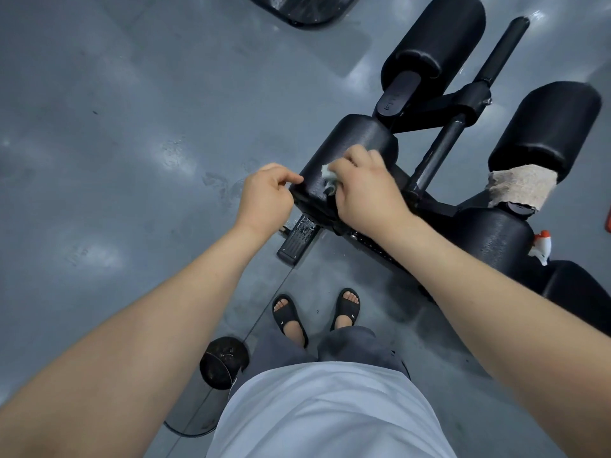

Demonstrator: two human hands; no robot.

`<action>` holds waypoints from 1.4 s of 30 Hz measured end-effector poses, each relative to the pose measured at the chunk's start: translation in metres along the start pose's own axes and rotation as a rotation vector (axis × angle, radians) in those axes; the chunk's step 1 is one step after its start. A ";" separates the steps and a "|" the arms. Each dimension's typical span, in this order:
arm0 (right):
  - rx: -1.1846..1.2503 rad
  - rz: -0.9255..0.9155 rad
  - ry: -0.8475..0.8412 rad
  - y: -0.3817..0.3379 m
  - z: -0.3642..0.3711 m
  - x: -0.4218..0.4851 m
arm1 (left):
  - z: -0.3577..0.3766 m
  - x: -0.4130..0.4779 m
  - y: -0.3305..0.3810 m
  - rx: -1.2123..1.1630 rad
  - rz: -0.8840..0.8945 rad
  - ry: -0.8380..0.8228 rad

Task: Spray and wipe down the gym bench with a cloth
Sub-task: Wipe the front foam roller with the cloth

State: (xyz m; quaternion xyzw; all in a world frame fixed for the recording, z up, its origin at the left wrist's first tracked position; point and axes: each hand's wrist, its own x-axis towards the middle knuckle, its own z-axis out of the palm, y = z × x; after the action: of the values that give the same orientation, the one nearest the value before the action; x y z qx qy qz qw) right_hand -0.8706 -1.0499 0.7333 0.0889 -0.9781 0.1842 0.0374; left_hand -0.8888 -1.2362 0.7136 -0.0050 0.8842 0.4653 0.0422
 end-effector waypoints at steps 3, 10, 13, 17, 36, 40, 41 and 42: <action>0.027 -0.146 -0.079 -0.015 0.003 -0.021 | 0.003 0.003 0.000 0.017 -0.086 -0.037; 0.066 0.014 -0.091 0.002 -0.005 0.008 | 0.000 0.001 0.006 0.017 -0.101 -0.069; 0.109 0.081 -0.104 0.003 -0.012 0.021 | -0.004 0.002 0.006 0.048 -0.104 -0.118; 0.316 0.152 -0.138 0.002 -0.032 0.026 | -0.012 0.007 0.008 0.001 -0.154 -0.153; 0.983 0.632 0.101 0.003 -0.089 0.021 | -0.016 0.032 0.055 -0.472 -0.120 -0.145; 1.238 0.716 0.149 0.024 -0.110 0.015 | -0.011 0.029 0.070 -0.428 -0.177 -0.121; 1.243 0.727 0.153 0.030 -0.114 0.016 | -0.010 0.030 0.076 -0.410 -0.175 -0.092; 1.238 0.735 0.155 0.035 -0.117 0.017 | -0.009 0.031 0.084 -0.402 -0.163 -0.063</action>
State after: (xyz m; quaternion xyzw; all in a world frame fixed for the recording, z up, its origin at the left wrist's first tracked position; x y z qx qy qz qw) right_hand -0.8888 -0.9775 0.8316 -0.2543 -0.6557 0.7108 -0.0151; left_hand -0.9248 -1.1951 0.7859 -0.0702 0.7684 0.6273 0.1054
